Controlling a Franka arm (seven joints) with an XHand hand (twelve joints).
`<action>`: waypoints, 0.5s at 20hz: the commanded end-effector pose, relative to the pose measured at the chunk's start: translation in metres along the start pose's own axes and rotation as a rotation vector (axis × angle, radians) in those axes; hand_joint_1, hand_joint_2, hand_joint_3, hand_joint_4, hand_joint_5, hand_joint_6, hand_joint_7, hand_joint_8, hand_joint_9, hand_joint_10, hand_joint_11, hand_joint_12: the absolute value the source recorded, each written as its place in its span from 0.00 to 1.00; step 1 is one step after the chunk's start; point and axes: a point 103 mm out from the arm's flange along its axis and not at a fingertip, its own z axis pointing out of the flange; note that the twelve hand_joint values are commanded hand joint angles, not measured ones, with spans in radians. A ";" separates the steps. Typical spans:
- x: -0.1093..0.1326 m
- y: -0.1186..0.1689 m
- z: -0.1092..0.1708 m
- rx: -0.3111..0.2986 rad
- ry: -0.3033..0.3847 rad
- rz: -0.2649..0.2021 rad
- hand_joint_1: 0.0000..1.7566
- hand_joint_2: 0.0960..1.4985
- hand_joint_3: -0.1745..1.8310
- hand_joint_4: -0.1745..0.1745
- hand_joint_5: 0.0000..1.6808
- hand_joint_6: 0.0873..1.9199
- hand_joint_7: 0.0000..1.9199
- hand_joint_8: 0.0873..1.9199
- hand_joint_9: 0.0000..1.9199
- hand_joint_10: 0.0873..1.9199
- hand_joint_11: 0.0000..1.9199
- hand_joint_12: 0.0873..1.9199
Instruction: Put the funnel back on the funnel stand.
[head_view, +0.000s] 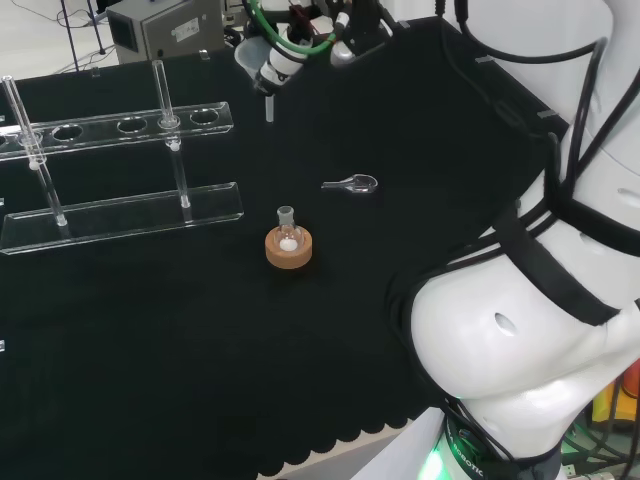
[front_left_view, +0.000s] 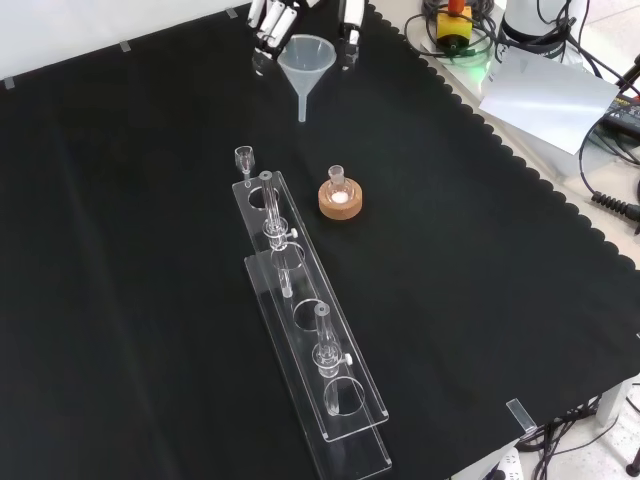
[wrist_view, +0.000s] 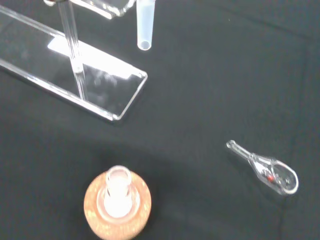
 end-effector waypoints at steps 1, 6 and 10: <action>0.013 0.029 -0.015 -0.004 0.006 -0.038 0.41 0.64 0.00 0.29 0.34 0.04 0.31 0.30 0.57 0.19 0.34 0.62; 0.020 0.053 -0.024 -0.012 0.012 -0.064 0.41 0.64 0.00 0.29 0.34 0.04 0.31 0.30 0.57 0.19 0.34 0.62; 0.025 0.073 -0.027 -0.011 0.010 -0.084 0.41 0.64 0.00 0.29 0.34 0.04 0.31 0.30 0.57 0.19 0.34 0.62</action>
